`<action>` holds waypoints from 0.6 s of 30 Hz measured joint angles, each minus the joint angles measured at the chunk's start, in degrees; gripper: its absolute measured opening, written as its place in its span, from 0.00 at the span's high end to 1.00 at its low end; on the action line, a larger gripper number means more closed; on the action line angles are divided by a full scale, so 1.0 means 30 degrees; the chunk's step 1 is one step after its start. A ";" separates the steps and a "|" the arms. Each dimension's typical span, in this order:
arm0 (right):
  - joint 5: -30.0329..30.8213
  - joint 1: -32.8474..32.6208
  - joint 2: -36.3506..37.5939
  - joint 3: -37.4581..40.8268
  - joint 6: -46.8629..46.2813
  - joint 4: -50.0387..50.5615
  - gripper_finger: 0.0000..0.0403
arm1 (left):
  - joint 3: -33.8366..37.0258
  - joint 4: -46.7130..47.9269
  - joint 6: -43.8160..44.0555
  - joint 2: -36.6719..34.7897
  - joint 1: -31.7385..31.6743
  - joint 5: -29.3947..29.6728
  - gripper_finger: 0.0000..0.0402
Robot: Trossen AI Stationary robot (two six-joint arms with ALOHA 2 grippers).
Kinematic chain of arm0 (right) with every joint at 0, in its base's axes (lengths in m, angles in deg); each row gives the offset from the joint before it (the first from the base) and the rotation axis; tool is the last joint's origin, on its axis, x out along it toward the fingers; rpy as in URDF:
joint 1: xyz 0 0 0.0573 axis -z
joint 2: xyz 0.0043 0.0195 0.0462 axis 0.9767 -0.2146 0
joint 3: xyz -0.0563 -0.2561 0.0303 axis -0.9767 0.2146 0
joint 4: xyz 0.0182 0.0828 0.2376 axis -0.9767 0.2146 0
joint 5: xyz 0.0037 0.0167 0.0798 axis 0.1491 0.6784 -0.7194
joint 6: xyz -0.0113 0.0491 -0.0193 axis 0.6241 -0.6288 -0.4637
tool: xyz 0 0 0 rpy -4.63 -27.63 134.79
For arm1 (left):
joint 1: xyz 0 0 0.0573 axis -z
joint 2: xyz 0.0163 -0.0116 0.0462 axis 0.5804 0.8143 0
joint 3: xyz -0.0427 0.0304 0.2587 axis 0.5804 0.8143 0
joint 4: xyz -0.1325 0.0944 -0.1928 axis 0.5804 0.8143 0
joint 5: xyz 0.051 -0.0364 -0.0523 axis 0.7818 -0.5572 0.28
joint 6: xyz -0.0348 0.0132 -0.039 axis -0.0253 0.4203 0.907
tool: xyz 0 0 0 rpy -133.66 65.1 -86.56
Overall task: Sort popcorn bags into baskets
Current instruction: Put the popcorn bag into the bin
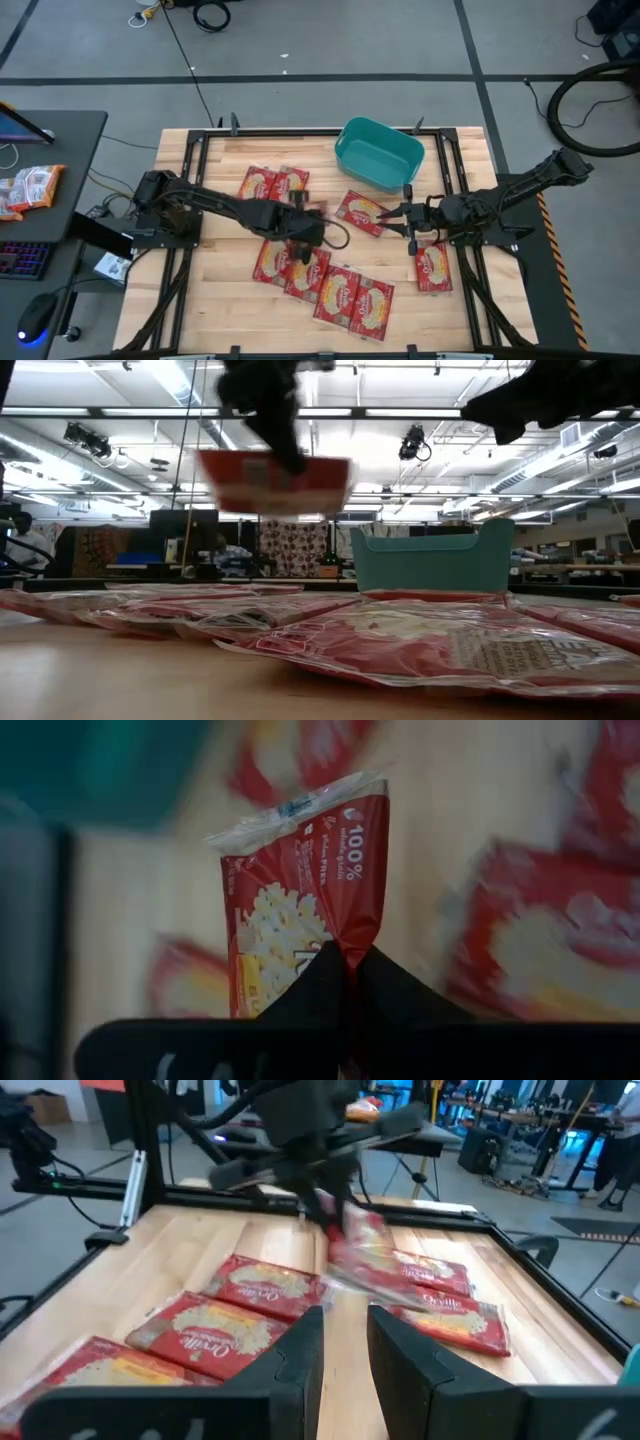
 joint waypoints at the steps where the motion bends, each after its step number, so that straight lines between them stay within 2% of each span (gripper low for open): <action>1: 0.0152 -0.0156 0.0145 -0.0001 0.0001 -0.0092 0.79 | -0.0021 -0.0932 -0.1124 0.0000 -0.0192 0.0281 0.95; 6: 0.0995 -0.1043 0.1272 -0.0001 0.0163 0.0325 0.79 | -0.0014 -0.5148 -0.7059 0.0131 -0.1434 0.0407 0.95; 10: 0.1351 -0.1780 0.2070 -0.0001 0.0307 0.0587 0.79 | -0.0006 -0.8110 -1.0684 0.0189 -0.2675 -0.0429 0.95; 13: 0.1378 -0.2244 0.2462 -0.0001 0.0543 0.0829 0.79 | -0.0014 -0.9969 -1.2462 0.0182 -0.3822 -0.1779 0.95; 18: 0.1395 -0.2780 0.2863 -0.0001 0.0682 0.0970 0.79 | -0.0035 -1.2858 -1.3807 0.0915 -0.5723 -0.4245 0.95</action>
